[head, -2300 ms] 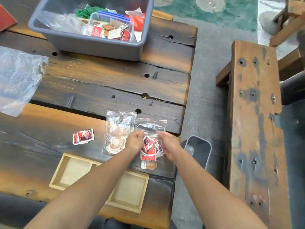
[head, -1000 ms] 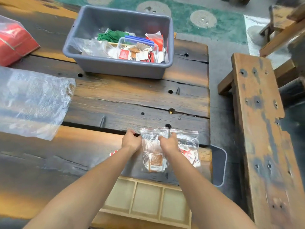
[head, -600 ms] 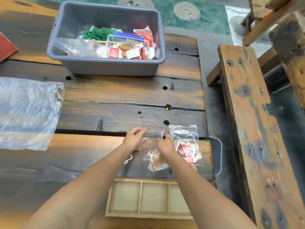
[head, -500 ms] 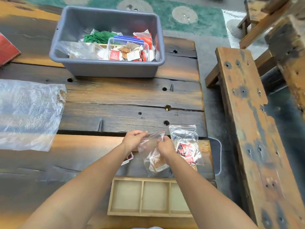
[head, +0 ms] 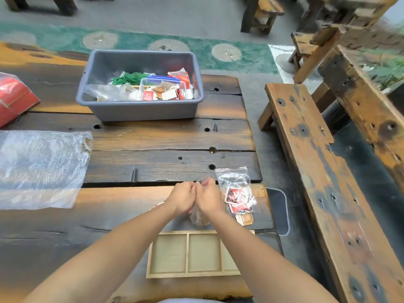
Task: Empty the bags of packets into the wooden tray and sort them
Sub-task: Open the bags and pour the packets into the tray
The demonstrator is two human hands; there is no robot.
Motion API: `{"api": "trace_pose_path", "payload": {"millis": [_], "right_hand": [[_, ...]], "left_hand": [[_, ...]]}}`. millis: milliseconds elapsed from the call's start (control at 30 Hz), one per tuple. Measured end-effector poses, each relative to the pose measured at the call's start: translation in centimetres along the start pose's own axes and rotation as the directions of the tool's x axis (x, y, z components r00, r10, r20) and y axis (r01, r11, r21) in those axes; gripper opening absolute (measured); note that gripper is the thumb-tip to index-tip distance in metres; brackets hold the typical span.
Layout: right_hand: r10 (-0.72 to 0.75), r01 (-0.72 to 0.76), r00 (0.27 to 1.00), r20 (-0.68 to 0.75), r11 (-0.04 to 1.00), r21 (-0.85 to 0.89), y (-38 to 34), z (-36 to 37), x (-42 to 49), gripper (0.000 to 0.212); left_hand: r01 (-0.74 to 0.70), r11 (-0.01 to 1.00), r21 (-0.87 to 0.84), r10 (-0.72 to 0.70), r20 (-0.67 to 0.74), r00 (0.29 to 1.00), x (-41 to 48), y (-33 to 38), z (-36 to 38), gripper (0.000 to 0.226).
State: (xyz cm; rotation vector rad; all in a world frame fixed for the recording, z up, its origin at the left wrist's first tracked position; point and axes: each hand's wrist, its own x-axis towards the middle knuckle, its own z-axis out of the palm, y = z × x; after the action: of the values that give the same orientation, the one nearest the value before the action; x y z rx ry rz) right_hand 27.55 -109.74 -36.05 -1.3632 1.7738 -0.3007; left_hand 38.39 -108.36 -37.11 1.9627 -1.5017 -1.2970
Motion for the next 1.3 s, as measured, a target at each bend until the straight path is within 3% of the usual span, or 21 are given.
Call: {"api": "trace_pose_path", "payload": {"millis": [100,167,233,367,467,600,667,733,800,833,900,1000,1067,1167,1233,1300], "right_hand": [[-0.057,0.057,0.997,0.048,0.998,0.008,0.4,-0.8,-0.2,0.023],[-0.142,0.151,0.987,0.078,0.980,-0.129,1.1,-1.8,-0.5,0.027],[-0.211,0.237,0.971,0.114,0.921,-0.310,1.9,-3.1,-0.8,0.018],[-0.247,0.259,0.965,0.085,0.861,-0.438,2.4,-4.7,-1.4,0.013],[-0.257,0.251,0.965,0.047,0.865,-0.434,2.4,-4.9,-1.7,0.014],[-0.217,0.221,0.975,0.045,0.932,-0.287,3.8,-5.7,-1.4,0.015],[-0.173,0.179,0.979,0.107,0.983,-0.050,4.5,-6.5,-1.4,0.016],[-0.093,0.032,0.968,0.233,0.967,0.253,5.0,-7.6,-1.6,0.008],[-0.031,-0.138,0.941,0.336,0.874,0.466,6.0,-8.3,-1.4,0.033],[-0.027,-0.156,0.937,0.347,0.858,0.489,6.6,-8.4,-1.0,0.050],[-0.063,-0.058,0.950,0.306,0.927,0.371,7.6,-8.0,-0.6,0.076],[-0.216,0.112,0.935,0.281,0.933,0.343,7.8,-7.1,-0.8,0.097],[-0.273,0.166,0.922,0.276,0.920,0.354,7.2,-7.0,-1.4,0.088],[-0.258,0.112,0.882,0.395,0.928,0.355,6.9,-6.6,-1.9,0.055],[-0.200,-0.012,0.876,0.438,0.901,0.434,7.2,-6.2,-2.6,0.042],[-0.141,-0.202,0.858,0.494,0.791,0.577,7.8,-5.5,-3.5,0.044]], "left_hand": [[-0.013,1.000,-0.006,0.014,0.039,0.999,-0.6,0.8,0.2,0.035],[0.008,1.000,0.010,-0.008,0.038,0.999,-0.8,0.8,-0.7,0.035],[0.041,0.994,0.099,-0.036,-0.049,0.998,-0.7,0.3,-2.6,0.036],[0.066,0.949,0.307,-0.041,-0.087,0.995,-0.2,-0.4,-5.6,0.034],[0.040,0.933,0.357,-0.010,-0.085,0.996,0.3,-0.1,-5.2,0.035],[-0.011,0.972,0.236,0.031,-0.079,0.996,0.7,0.6,-4.9,0.032],[-0.055,0.988,0.145,0.064,-0.062,0.996,0.7,1.3,-4.9,0.031],[-0.081,0.997,-0.019,0.081,-0.014,0.997,0.3,2.5,-5.1,0.027],[-0.104,0.978,-0.182,0.111,0.031,0.993,-0.1,4.4,-5.5,0.024],[-0.108,0.966,-0.236,0.123,0.052,0.991,-0.4,5.5,-5.7,0.027],[-0.123,0.942,-0.311,0.164,0.107,0.981,-1.2,7.5,-6.0,0.036],[-0.122,0.918,-0.377,0.216,0.219,0.952,-2.0,9.6,-6.0,0.029],[-0.032,0.898,-0.439,0.185,0.310,0.933,-2.4,10.4,-5.6,0.027],[0.211,0.816,-0.538,0.067,0.451,0.890,-2.3,10.8,-4.6,0.025],[0.339,0.709,-0.618,-0.019,0.464,0.886,-1.9,10.6,-3.8,0.023],[0.407,0.579,-0.706,-0.086,0.444,0.892,-1.2,9.3,-2.7,0.028]]}}
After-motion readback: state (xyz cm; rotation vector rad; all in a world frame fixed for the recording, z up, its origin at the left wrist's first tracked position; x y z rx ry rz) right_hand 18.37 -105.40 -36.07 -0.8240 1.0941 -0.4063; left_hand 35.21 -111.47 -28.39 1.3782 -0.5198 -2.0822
